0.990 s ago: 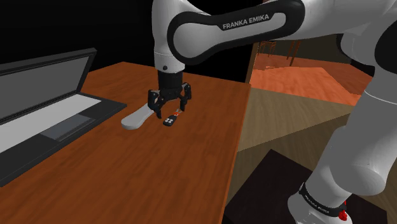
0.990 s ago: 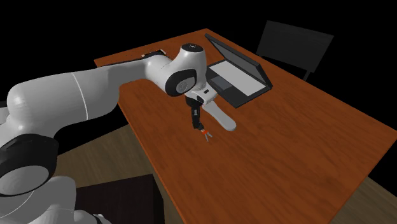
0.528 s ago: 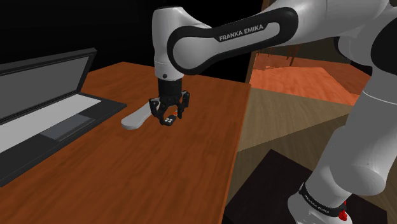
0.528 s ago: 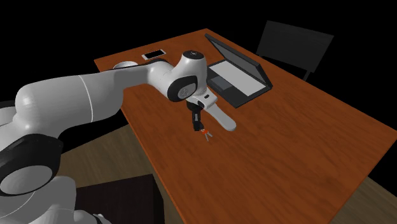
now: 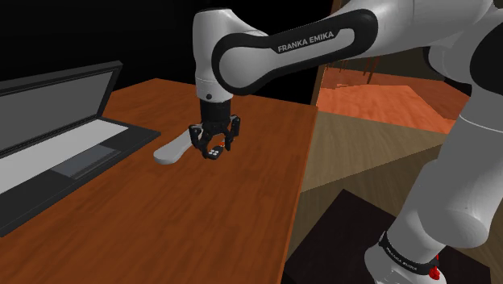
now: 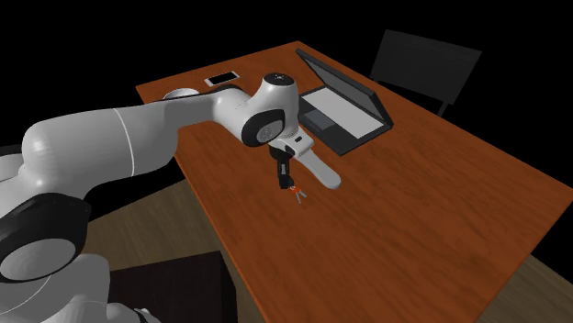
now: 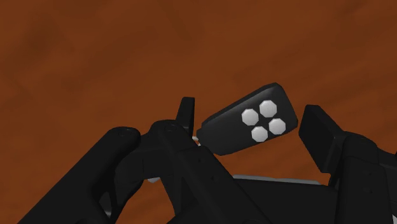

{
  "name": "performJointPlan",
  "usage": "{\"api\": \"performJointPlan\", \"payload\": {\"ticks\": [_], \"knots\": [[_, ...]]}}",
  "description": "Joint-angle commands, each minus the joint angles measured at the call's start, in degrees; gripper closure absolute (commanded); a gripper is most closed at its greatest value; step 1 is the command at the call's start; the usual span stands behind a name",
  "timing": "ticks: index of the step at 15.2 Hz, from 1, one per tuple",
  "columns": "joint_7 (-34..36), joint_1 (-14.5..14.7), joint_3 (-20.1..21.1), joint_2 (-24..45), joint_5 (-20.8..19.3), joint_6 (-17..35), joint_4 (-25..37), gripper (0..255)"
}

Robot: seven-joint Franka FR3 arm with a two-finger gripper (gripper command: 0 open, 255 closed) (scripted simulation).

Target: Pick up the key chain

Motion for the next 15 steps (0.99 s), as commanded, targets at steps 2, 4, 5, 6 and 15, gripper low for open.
{"api": "performJointPlan", "payload": {"ticks": [2,4,5,6,15], "knots": [[-0.06,0.00,0.01,-0.23,0.11,-1.51,1.30,255],[-0.11,0.00,0.02,-0.38,0.18,-3.02,2.68,255],[-0.14,0.00,0.02,-0.44,0.21,-3.77,3.38,255],[-0.16,0.00,0.02,-0.48,0.23,-4.53,4.10,255],[-0.15,0.10,0.10,-0.26,0.18,-11.53,11.30,255]]}}
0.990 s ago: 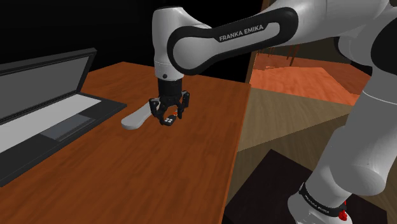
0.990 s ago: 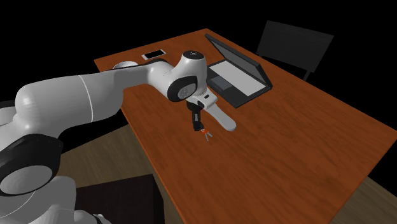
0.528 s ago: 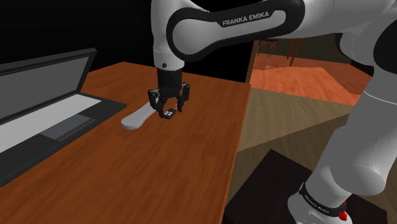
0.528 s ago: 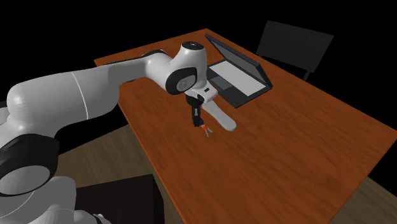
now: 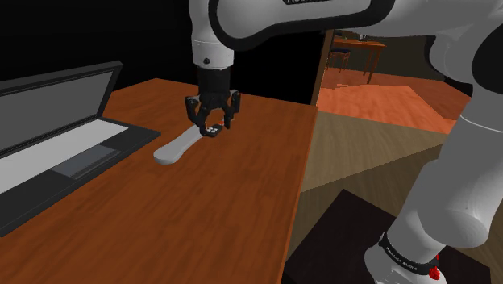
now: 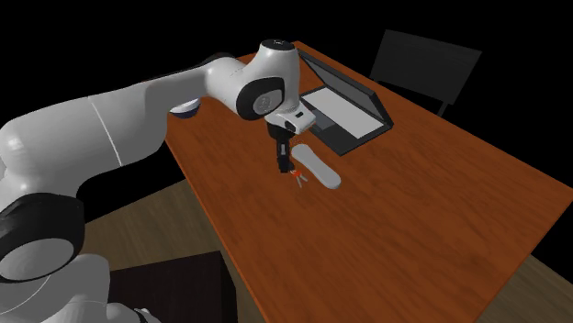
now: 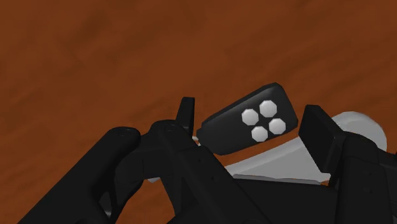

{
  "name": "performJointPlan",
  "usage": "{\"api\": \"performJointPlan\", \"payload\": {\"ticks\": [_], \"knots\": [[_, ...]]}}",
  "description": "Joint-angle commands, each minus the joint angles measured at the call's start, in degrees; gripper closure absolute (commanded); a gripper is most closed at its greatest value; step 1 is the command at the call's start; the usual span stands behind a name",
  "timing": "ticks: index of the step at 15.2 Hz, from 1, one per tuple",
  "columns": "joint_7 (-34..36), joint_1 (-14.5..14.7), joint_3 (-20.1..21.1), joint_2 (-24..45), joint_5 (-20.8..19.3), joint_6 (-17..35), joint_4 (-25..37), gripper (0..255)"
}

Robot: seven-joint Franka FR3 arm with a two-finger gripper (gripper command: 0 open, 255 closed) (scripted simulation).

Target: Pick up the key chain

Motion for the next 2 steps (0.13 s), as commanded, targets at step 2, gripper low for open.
{"api": "performJointPlan", "payload": {"ticks": [2], "knots": [[0.02,0.02,0.01,0.06,-0.03,-0.90,0.93,255]]}}
